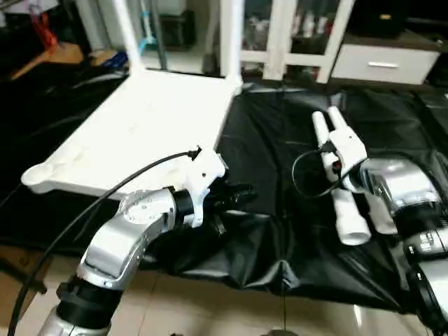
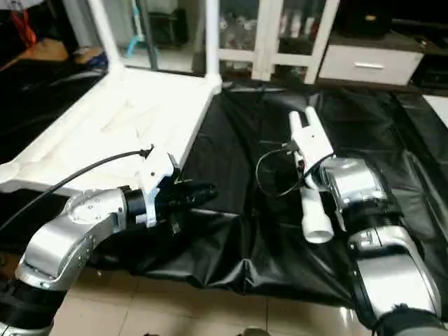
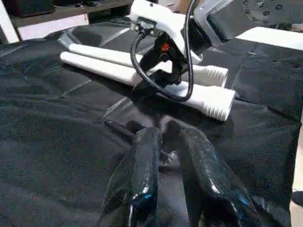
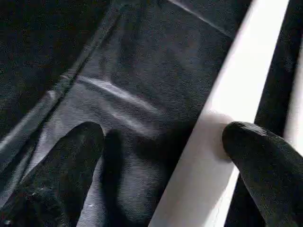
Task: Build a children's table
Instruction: Pick table leg
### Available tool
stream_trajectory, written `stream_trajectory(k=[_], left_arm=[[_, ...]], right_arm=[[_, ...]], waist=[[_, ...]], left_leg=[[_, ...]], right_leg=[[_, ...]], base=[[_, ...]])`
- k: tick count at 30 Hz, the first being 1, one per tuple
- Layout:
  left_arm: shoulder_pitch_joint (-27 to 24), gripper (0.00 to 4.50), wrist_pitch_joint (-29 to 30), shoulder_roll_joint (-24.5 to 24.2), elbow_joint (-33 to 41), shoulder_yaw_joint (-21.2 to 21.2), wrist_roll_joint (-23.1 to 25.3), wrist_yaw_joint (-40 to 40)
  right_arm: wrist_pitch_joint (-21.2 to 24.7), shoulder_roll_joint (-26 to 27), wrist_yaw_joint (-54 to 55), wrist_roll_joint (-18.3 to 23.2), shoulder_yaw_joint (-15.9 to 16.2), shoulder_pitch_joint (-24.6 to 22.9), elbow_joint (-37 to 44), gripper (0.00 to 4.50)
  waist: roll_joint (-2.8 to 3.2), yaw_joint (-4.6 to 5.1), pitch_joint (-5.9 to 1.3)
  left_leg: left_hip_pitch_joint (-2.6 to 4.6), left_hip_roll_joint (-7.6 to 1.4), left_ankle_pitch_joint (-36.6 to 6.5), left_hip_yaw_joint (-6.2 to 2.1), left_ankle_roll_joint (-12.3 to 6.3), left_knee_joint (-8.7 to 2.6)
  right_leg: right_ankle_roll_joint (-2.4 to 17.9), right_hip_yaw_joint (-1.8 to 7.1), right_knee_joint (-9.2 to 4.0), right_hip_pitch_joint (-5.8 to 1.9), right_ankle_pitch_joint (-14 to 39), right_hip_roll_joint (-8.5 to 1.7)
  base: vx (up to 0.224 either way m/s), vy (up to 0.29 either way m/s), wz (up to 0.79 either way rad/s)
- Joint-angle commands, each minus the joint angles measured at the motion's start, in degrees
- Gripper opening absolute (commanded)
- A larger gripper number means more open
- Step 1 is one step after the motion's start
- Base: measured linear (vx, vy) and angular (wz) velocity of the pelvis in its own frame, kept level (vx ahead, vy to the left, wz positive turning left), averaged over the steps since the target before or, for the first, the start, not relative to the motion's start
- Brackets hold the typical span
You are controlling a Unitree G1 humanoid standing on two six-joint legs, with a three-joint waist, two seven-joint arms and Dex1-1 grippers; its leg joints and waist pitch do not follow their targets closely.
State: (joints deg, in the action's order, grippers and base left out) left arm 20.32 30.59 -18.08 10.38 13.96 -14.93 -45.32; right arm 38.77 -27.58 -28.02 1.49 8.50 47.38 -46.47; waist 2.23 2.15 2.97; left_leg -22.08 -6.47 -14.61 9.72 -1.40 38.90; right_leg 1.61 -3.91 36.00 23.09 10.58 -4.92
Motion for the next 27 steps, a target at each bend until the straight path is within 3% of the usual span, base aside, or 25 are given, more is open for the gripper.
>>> stream_trajectory(k=[1, 4, 8, 14, 16, 17, 21, 23, 25, 27], left_arm=[[0.54, 0.89, 0.49, -0.48, 1.29, -0.15, -0.27, 0.07], [0.79, 0.89, 0.53, -0.78, 1.02, -0.16, -0.31, 0.16], [0.96, 0.89, 0.64, -1.11, 1.2, -0.58, -0.55, 0.04], [1.1, 0.89, 0.47, -1.44, 1.33, -0.67, -0.79, -0.37], [1.12, 0.89, 0.79, -1.27, 1.68, -0.73, -1.36, -0.54], [1.12, 0.89, 0.92, -1.24, 1.79, -0.78, -1.68, -0.61], [1.22, 0.89, 1.15, -1.6, 1.75, -0.1, -2.27, -1.72], [1.24, 0.89, 1.35, -1.65, 1.88, -0.08, -2.59, -1.97], [1.28, 0.89, 1.51, -1.89, 2.11, -0.24, -2.86, -2.1], [1.4, 0.89, 1.5, -2.06, 2.06, -0.26, -2.87, -2.04]], right_arm=[[2.45, 0.66, 1.4, -0.43, -0.39, 0.27, -2.8, 4.48], [4.62, 1.21, 2.47, -1.18, -0.93, 1.84, -6.87, 4.48], [4.73, 1.25, 5.17, -1.12, -2.75, 2.82, -9.15, 4.48], [5.94, 0.45, 8.79, 0.02, -5.53, 4.72, -11.04, 4.48], [6.47, 0.2, 9.69, 0.52, -6.98, 5.2, -11.05, 4.48], [7.12, 0.17, 9.87, 0.55, -7.49, 5.36, -10.92, 4.48], [9.33, 0.19, 8.26, 0.3, -7.28, 4.34, -12.34, 4.33], [9.32, 0.23, 8.24, 0.33, -7.17, 4.14, -12.93, 4.15], [9.7, 0.31, 8.28, 0.66, -7.23, 3.99, -12.97, 4.12], [9.85, 0.36, 8.17, 0.69, -7.47, 3.99, -12.75, 3.81]], waist=[[-0.72, 0.1, -3.5], [-0.66, 0.38, -3.32], [-0.59, 0.41, -3.28], [-0.51, 0.68, -3.67], [-0.59, 0.6, -3.82], [-0.29, 0.57, -3.82], [-0.34, 0.48, -3.88], [-0.32, 0.39, -3.78], [-0.18, 0.38, -3.66], [-0.27, 0.51, -3.53]], left_leg=[[1.15, -6.26, -5.47, -2.31, -3.04, -5.6], [1.3, -6.19, -10.72, -2.14, 0.41, -5.99], [1.64, -6.14, -13.67, -1.96, 3.0, -6.17], [0.7, -6.1, -8.63, -1.9, 1.38, -6.0], [0.66, -6.06, -6.63, -1.72, 0.33, -5.77], [0.6, -6.04, -5.55, -1.65, -0.37, -5.71], [0.67, -6.01, -3.98, -1.48, -2.27, -5.6], [0.72, -6.11, -4.51, -1.45, -2.31, -5.68], [0.89, -6.23, -6.62, -1.46, -1.33, -5.86], [0.96, -6.31, -8.45, -1.37, -0.39, -6.03]], right_leg=[[17.69, 2.98, -3.7, -2.8, 8.52, -4.21], [16.47, 3.01, -3.96, -2.57, 12.27, -4.15], [15.16, 3.21, -4.17, -2.1, 13.83, -4.22], [16.07, 3.24, -3.7, -2.93, 8.6, -4.6], [16.51, 3.28, -3.62, -3.08, 6.96, -4.71], [16.81, 3.23, -3.51, -3.08, 6.08, -4.63], [17.43, 3.09, -3.57, -3.12, 5.36, -4.52], [17.54, 3.06, -3.64, -3.01, 6.16, -4.52], [17.32, 3.02, -3.76, -2.88, 8.33, -4.47], [16.95, 3.03, -3.91, -2.73, 9.8, -4.37]], base=[[0.0, 0.0, 0.0], [0.0, 0.0, 0.0], [0.0, 0.0, 0.0], [0.0, 0.0, 0.0], [0.0, 0.0, 0.0], [0.0, 0.0, 0.0], [0.0, 0.0, 0.0], [0.0, 0.0, 0.0], [0.0, 0.0, 0.0], [0.0, 0.0, 0.0]])
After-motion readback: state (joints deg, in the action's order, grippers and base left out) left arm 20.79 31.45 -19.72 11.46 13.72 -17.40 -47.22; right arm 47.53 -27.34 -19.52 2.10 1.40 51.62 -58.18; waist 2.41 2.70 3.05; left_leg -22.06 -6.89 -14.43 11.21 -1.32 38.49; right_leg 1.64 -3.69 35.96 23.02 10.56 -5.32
